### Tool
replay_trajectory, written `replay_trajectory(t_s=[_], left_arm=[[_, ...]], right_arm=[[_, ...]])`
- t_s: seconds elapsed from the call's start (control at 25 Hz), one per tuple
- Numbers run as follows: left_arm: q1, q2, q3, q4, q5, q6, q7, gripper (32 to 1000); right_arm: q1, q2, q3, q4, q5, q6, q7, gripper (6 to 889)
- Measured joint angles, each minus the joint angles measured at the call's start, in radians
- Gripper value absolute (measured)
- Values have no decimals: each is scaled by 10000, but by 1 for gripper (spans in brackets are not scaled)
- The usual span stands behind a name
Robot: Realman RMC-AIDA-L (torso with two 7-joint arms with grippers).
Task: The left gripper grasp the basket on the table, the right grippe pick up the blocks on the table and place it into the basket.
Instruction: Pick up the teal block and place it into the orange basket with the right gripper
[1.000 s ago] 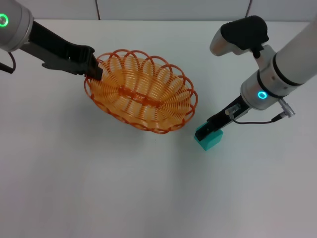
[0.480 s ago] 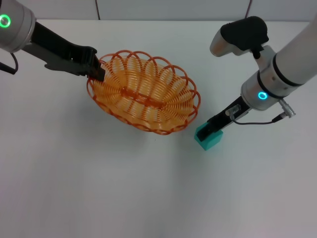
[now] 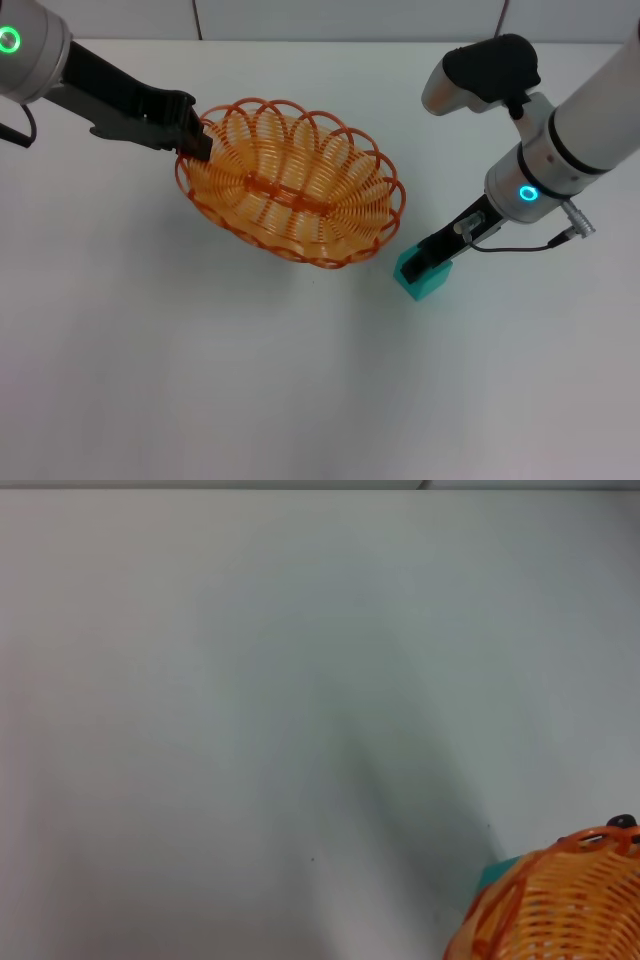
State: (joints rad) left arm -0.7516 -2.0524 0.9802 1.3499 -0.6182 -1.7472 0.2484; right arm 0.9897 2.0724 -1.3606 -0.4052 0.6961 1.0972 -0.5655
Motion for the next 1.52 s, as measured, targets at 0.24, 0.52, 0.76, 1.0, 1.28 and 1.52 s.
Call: replay_trajectory(t_s=[0.24, 0.52, 0.76, 1.0, 1.28, 1.52], left_arm=[[0, 0, -1, 0, -1, 0, 0, 70], [0, 0, -1, -1, 0, 0, 0, 70], [39, 9, -1, 0, -75, 0, 0, 71], [127, 43, -17, 0, -100, 0, 0, 70], [138, 57, -60, -1, -80, 0, 0, 70], [165, 61, -271, 0, -77, -26, 47, 70]], right_arm=[[0, 0, 0, 3, 9, 24, 3, 539], [13, 0, -1, 4, 18, 28, -11, 539], [14, 0, -1, -66, 3, 21, -6, 538], [-186, -1, -8, -728, -24, 262, 157, 537], [-1082, -60, -451, -2856, -47, 915, 859, 534], [-1988, -93, -502, -5331, -74, 1653, 1522, 531]])
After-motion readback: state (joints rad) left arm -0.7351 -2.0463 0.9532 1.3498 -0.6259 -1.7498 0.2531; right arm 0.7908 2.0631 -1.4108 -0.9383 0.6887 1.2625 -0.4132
